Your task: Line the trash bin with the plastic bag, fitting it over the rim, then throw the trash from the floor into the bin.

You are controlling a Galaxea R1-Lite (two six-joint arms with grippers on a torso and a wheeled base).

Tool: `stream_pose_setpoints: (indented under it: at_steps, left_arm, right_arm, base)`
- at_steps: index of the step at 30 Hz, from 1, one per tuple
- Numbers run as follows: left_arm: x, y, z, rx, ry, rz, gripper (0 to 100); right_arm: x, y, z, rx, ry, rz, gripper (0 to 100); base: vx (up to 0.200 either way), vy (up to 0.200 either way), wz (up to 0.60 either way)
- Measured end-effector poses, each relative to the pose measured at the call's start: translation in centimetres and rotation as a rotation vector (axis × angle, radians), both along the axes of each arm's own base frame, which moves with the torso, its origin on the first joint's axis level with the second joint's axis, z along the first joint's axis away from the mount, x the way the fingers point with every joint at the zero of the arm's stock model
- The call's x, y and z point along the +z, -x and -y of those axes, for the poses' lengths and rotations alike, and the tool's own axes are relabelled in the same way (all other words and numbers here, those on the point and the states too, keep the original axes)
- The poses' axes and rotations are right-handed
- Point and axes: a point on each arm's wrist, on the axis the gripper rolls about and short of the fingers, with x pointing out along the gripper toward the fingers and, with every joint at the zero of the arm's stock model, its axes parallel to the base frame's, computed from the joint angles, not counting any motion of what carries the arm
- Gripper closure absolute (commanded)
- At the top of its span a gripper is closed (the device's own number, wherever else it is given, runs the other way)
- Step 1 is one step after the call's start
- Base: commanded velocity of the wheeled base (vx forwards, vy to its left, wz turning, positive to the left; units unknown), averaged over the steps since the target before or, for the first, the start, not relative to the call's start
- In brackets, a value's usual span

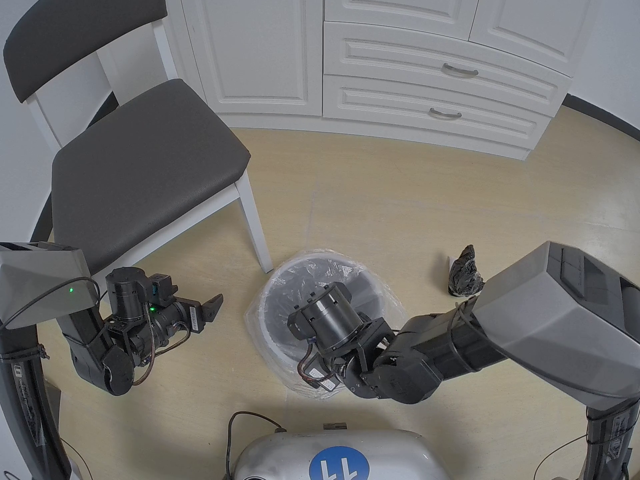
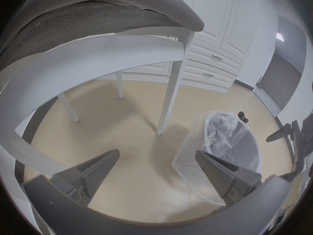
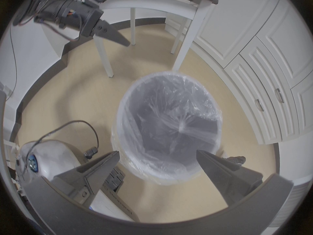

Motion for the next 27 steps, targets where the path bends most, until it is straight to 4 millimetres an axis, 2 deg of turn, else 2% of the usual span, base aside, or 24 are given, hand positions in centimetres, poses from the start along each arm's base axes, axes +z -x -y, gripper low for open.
stream_pose_setpoints:
  at_steps: [3,9,10,15,27]
  left_arm:
    - [0.0,0.0,0.0,0.0,0.0,0.001,0]
    - [0.1,0.0,0.0,0.0,-0.001,0.003,0]
    - [0.1,0.0,0.0,-0.001,0.0,0.002,0]
    - [0.1,0.0,-0.1,0.0,-0.001,0.002,0]
    - [0.1,0.0,-0.1,0.001,0.0,0.002,0]
  right_arm:
    - [0.0,-0.5,0.0,0.016,-0.021,-0.015,0]
    - [-1.1,-0.7,0.0,0.154,-0.081,-0.138,0]
    - [-1.3,-0.7,0.1,0.179,-0.088,-0.159,100]
    - [-2.4,-1.4,0.8,0.256,-0.109,-0.233,100]
    - [-3.8,-2.2,1.4,0.254,-0.099,-0.257,100]
  base:
    - [0.0,0.0,0.0]
    - [0.0,0.0,0.0]
    - [0.0,0.0,0.0]
    - [0.0,0.0,0.0]
    - [0.0,0.0,0.0]
